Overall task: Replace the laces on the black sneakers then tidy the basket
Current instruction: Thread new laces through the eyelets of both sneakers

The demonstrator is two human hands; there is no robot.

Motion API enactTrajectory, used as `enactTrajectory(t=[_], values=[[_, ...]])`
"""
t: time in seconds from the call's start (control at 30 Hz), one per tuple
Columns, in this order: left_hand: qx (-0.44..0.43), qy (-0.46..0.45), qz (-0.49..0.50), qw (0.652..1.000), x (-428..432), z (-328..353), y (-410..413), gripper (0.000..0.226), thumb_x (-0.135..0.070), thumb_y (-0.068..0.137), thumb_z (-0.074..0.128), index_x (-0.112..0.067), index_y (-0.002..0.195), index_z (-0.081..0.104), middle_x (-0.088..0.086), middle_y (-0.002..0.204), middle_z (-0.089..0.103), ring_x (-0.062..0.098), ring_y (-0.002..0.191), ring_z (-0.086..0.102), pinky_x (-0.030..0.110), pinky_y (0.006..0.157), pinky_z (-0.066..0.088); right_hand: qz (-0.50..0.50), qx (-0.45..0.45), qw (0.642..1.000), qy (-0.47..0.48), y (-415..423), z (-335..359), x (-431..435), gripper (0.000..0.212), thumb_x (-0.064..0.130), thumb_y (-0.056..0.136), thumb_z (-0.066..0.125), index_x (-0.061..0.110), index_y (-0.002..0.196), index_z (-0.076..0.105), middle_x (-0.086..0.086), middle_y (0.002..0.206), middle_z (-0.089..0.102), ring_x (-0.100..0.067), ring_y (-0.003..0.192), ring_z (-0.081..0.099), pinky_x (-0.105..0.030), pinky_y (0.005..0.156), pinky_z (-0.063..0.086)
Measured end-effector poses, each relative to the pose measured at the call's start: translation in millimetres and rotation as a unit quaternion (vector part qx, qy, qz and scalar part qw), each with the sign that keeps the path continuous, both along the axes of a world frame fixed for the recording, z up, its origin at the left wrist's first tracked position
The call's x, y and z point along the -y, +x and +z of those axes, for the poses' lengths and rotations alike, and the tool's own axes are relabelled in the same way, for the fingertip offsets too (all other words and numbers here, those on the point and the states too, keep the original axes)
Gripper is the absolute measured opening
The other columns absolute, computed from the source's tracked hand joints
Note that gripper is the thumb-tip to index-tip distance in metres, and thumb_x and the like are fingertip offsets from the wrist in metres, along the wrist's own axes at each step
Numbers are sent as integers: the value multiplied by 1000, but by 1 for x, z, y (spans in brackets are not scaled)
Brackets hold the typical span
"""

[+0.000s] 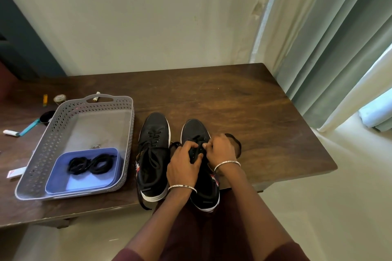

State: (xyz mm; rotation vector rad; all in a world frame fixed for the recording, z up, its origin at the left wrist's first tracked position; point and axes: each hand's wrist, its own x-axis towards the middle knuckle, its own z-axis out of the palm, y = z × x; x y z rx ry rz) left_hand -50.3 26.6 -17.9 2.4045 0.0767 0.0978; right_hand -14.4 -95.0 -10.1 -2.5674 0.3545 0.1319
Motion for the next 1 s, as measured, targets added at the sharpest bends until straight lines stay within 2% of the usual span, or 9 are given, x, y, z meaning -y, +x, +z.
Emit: enactTrajectory(t=[0.17, 0.27, 0.4, 0.5, 0.57, 0.73, 0.83, 0.9, 1.0], values=[[-6, -12, 6, 1000, 0, -2, 1, 22, -38, 87, 71, -33, 106, 63, -11, 69, 43, 5, 63, 47, 21, 51, 29, -30, 6, 989, 143, -8, 3, 23, 19, 24, 98, 58, 15, 82, 55, -4, 76, 62, -23, 75, 60, -32, 71, 46], [-11, -38, 4, 999, 0, -5, 2, 23, -40, 84, 73, -33, 104, 64, -10, 66, 45, 7, 61, 48, 23, 52, 32, -46, 6, 983, 177, -14, -1, 24, 17, 22, 95, 63, 16, 79, 60, 3, 72, 61, -15, 70, 59, -26, 67, 45], [-15, -154, 13, 988, -9, -7, 6, 35, -60, 80, 69, -28, 94, 66, -4, 66, 55, 11, 63, 54, 28, 60, 45, -81, 33, 978, 190, -17, -5, 22, 19, 22, 90, 69, 18, 73, 62, 5, 73, 64, -3, 67, 55, -12, 59, 37], [-8, -104, 43, 994, -17, -7, 16, 24, -33, 99, 56, -12, 102, 68, 6, 97, 61, 23, 91, 60, 32, 78, 43, -95, 44, 972, 209, -19, -7, 21, 24, 20, 88, 71, 20, 68, 59, 6, 71, 65, -4, 68, 58, -19, 63, 41], [-55, -44, 34, 997, -17, -5, 24, 19, -23, 98, 57, -12, 112, 65, 7, 114, 55, 26, 104, 59, 35, 85, 43, -107, 55, 969, 216, -21, -9, 19, 27, 20, 87, 72, 23, 65, 58, 8, 70, 65, -4, 68, 59, -20, 65, 42], [-127, -5, -7, 992, -14, -4, 44, 14, -28, 94, 64, -15, 90, 60, 2, 106, 48, 28, 99, 59, 37, 86, 44, -119, 65, 968, 211, -21, -11, 17, 28, 23, 87, 73, 25, 65, 56, 12, 72, 64, -8, 74, 62, -26, 73, 48], [-164, 11, -25, 986, -17, -3, 54, 20, -23, 98, 58, -5, 97, 64, 16, 120, 51, 38, 107, 58, 41, 96, 45, -117, 77, 971, 194, -22, -14, 16, 27, 24, 88, 72, 25, 67, 56, 15, 70, 62, -9, 73, 62, -30, 75, 51], [-189, -22, -10, 982, -19, -3, 60, 25, -20, 100, 53, 3, 100, 63, 23, 118, 57, 40, 110, 56, 42, 97, 45, -121, 83, 971, 188, -23, -14, 14, 25, 25, 89, 71, 23, 69, 56, 13, 69, 62, -10, 71, 62, -32, 75, 52], [-245, -120, 18, 962, -25, -15, 71, 27, -19, 99, 53, 3, 85, 57, 29, 109, 64, 44, 105, 62, 47, 93, 53, -127, 83, 974, 170, -22, -15, 13, 25, 25, 89, 69, 22, 68, 56, 10, 67, 60, -12, 68, 59, -33, 73, 50]])
